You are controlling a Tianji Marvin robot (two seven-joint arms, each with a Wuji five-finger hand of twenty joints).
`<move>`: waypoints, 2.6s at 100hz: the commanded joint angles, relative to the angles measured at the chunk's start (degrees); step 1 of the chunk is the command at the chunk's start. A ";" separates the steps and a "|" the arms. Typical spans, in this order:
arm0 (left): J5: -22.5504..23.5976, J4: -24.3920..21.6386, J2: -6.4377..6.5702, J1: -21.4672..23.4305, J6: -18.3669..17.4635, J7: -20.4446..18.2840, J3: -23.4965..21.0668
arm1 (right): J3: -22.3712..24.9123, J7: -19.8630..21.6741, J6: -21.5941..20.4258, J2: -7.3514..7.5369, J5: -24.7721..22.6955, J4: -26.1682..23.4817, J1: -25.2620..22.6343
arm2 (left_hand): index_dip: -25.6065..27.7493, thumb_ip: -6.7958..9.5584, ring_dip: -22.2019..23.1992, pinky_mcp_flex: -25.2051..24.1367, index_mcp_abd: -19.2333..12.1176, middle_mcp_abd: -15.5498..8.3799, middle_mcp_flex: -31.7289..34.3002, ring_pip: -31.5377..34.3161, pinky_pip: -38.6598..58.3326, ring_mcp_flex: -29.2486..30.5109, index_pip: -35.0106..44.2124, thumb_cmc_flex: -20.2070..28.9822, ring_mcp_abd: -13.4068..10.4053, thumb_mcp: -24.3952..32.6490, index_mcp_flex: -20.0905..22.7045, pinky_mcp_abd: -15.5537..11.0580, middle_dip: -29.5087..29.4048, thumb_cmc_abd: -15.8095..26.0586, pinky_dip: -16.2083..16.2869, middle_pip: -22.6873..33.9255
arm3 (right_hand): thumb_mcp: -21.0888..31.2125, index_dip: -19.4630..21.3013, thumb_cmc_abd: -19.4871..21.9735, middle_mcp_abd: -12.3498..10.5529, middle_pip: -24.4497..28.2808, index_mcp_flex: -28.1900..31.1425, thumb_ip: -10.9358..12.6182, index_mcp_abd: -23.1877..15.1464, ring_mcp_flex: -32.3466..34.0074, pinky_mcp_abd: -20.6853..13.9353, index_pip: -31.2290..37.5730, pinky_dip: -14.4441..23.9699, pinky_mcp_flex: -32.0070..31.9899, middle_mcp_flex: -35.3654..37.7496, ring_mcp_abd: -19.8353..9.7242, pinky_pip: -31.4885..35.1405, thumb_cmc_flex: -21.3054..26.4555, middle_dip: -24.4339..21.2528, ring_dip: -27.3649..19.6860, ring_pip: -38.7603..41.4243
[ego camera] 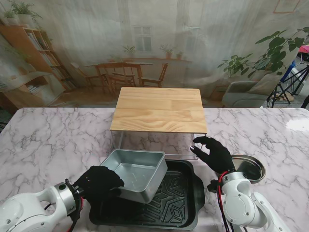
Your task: Stack the baking trays onto the shelf
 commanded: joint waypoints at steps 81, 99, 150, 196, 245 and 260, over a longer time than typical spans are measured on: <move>1.64 5.35 0.80 -7.02 6.62 -4.11 10.28 | 0.16 0.04 0.03 -0.15 0.34 -0.11 -0.51 | 0.68 6.79 -0.08 3.49 -2.89 1.40 1.50 2.19 6.31 0.98 1.34 6.03 5.27 18.59 8.26 -1.36 0.47 10.05 2.51 0.98 | -0.30 -0.05 1.21 0.20 0.73 -1.76 0.32 -0.61 -1.46 -1.90 0.28 0.74 -0.87 0.37 -1.20 -0.73 -0.68 0.26 -0.01 -2.34; 1.94 6.31 0.96 -7.98 8.04 -5.22 11.66 | 0.16 -0.02 0.13 -0.17 0.43 -0.15 -0.56 | 0.28 6.84 -0.37 3.20 -2.09 1.63 0.68 1.78 6.34 0.62 0.51 6.23 5.47 18.32 7.16 -1.34 0.31 10.21 2.57 0.73 | -0.27 -0.06 1.22 0.18 0.74 -1.84 0.32 -0.57 -1.41 -1.88 0.26 0.73 -0.92 0.44 -1.18 -0.77 -0.62 0.26 0.00 -2.33; -1.58 10.69 1.80 -13.40 12.17 -9.34 17.92 | 0.19 -0.04 0.25 -0.20 0.56 0.01 -0.50 | -4.11 7.01 -2.59 1.42 1.28 5.33 -4.12 -0.89 3.56 -1.85 -8.78 1.79 6.45 11.97 -4.03 -1.64 -1.23 5.73 1.87 -2.40 | -0.09 -0.06 1.22 0.32 0.70 -1.85 0.35 -0.50 -1.48 -1.96 0.27 0.76 -0.94 0.29 -1.15 -0.79 -0.41 0.25 0.01 -2.31; -2.29 11.05 1.97 -14.10 11.30 -10.08 17.86 | 0.31 -0.13 0.06 -0.22 0.69 0.11 -0.52 | -7.21 10.28 -4.49 -2.77 -0.73 5.24 -13.87 -5.04 -0.66 -7.93 -17.92 -10.05 7.21 -13.53 -16.12 -0.93 -6.04 11.28 2.58 -7.98 | -0.17 -0.06 1.24 0.24 0.78 -1.84 0.33 -0.48 -1.50 -1.98 0.27 0.79 -0.95 0.35 -1.15 -0.79 -0.45 0.26 0.02 -2.27; -3.90 6.01 1.46 -10.39 5.13 -7.42 11.31 | 0.49 -0.48 0.07 -0.31 0.80 0.05 -0.65 | -9.95 11.50 -5.47 -5.68 -1.08 4.23 -17.91 -6.44 -1.13 -10.73 -18.66 -10.05 8.43 -19.64 -20.60 0.59 -7.64 13.72 4.00 -10.37 | 0.00 -0.04 1.42 0.37 0.77 -1.73 0.33 -0.46 -1.51 -2.01 0.33 0.85 -0.92 0.28 -1.13 -0.72 -0.25 0.24 0.02 -2.26; -4.61 4.09 1.09 -8.76 2.25 -5.18 8.36 | 0.59 -0.71 -0.08 -0.36 0.88 0.04 -0.74 | -9.62 11.94 -4.82 -5.39 -1.52 3.83 -16.58 -5.49 1.17 -10.28 -17.61 -9.31 8.35 -19.47 -18.99 0.40 -7.20 14.28 5.35 -9.69 | -0.10 -0.05 1.47 0.24 0.78 -1.75 0.31 -0.46 -1.58 -2.02 0.31 0.86 -0.93 0.32 -1.14 -0.73 -0.33 0.24 0.02 -2.26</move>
